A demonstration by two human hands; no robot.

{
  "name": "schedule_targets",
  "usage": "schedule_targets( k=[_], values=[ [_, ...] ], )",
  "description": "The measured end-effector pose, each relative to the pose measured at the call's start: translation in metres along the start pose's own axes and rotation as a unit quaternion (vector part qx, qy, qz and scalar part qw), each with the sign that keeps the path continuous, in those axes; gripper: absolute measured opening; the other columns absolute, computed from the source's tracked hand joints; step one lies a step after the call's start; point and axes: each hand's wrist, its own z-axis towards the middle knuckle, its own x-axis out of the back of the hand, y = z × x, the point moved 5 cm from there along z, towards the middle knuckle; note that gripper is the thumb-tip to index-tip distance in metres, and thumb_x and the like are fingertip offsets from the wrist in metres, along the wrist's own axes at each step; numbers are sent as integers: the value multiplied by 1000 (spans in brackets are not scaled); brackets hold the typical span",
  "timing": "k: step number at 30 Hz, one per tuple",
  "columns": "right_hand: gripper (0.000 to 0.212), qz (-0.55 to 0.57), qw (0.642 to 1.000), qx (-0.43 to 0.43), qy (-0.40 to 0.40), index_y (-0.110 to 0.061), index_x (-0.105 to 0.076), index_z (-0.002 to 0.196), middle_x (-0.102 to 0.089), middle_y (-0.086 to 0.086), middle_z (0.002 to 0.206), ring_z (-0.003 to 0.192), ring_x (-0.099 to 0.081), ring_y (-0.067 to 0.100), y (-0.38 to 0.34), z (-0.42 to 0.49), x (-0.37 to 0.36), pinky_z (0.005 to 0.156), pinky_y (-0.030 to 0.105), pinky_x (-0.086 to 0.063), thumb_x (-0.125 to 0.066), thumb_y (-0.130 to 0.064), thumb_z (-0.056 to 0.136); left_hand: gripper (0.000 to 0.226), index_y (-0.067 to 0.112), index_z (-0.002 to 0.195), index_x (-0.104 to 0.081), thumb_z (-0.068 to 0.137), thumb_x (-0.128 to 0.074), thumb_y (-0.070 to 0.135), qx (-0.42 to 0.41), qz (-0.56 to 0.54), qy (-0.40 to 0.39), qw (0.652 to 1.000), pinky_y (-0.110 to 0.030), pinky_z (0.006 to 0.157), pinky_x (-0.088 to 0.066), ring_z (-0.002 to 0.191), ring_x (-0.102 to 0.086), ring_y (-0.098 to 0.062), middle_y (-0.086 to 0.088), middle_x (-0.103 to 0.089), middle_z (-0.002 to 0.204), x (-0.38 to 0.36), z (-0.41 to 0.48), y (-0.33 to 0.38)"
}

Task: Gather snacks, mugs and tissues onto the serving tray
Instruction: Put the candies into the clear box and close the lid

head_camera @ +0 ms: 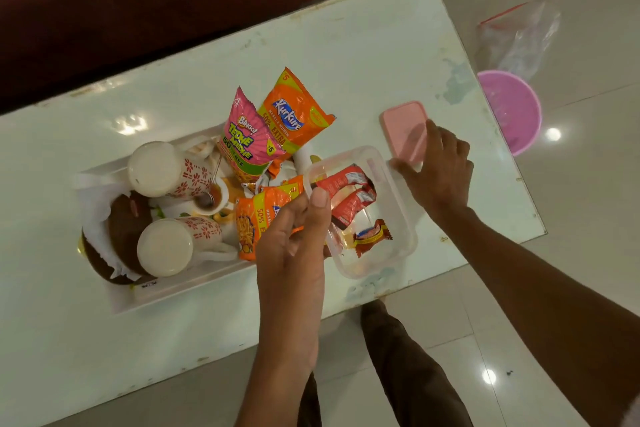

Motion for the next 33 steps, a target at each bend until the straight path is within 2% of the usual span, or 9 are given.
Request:
schedule_targets(
  k=[5,7,10,14,18,21,25,31,33],
  values=[
    [92,133,989,-67,15,-11,-36,144,-55,10,135,120,-52,30,12,-13,22,94,43,-49,-77,-50,71,49,29,114,-70,76,-61,59,8,-16,13,1000,-28,85,-60,104,-73,-10,6,-77,107,1,-3,-6],
    [90,303,946,-108,30,-19,-41,143,-59,-3,131,114,-60,12,8,-37,53,85,22,-54,-79,-52,68,48,31,113,-70,76,-63,60,6,-25,21,999,-34,89,-58,106,-72,-12,6,-77,109,0,-3,-7],
    [82,400,916,-40,7,-36,-46,137,-60,-24,119,103,-61,-9,-24,-95,109,69,2,-49,-74,-64,65,47,28,115,-70,81,-62,59,5,-23,31,999,-41,95,-57,106,-72,-14,4,-77,109,-5,-4,-7],
    [86,377,925,27,-39,-39,-46,135,-55,-21,126,116,-56,1,-60,-161,144,79,8,-51,-73,-67,58,42,28,110,-72,80,-63,57,-1,-30,34,999,-47,98,-53,106,-71,-15,4,-77,106,-13,-6,-8],
    [88,313,948,49,-13,-27,-49,134,-49,-13,126,116,-54,6,-71,-174,139,83,16,-51,-78,-56,56,40,41,107,-72,74,-61,62,18,-42,21,999,-36,89,-55,110,-68,-8,12,-74,110,-18,-13,-13],
    [87,293,953,73,-17,-16,-52,134,-49,-4,131,121,-47,2,-75,-170,135,94,6,-36,-74,-56,59,34,42,107,-72,78,-62,57,37,-75,25,996,-24,79,-56,114,-66,-10,13,-73,114,-16,-16,-17],
    [84,283,955,87,-31,-14,-50,135,-50,0,135,122,-39,-8,-75,-168,131,95,-2,-27,-84,-43,63,83,35,125,-64,54,-72,77,73,-128,39,988,-40,89,-55,118,-64,-19,1,-70,123,-12,-16,-24],
    [83,277,956,87,-35,-14,-50,135,-50,-4,133,119,-37,-18,-77,-169,126,91,-5,-28,-89,-24,63,28,51,95,-72,74,-60,66,53,-80,16,995,-31,80,-56,105,-70,-6,14,-75,108,-13,-11,-18],
    [79,292,951,85,-48,-14,-50,134,-50,-6,133,118,-37,-21,-78,-167,123,89,-6,-29,-88,-22,66,26,48,95,-73,77,-59,61,47,-80,16,996,-31,81,-56,103,-70,-5,12,-76,109,-12,-9,-17]
  ],
)
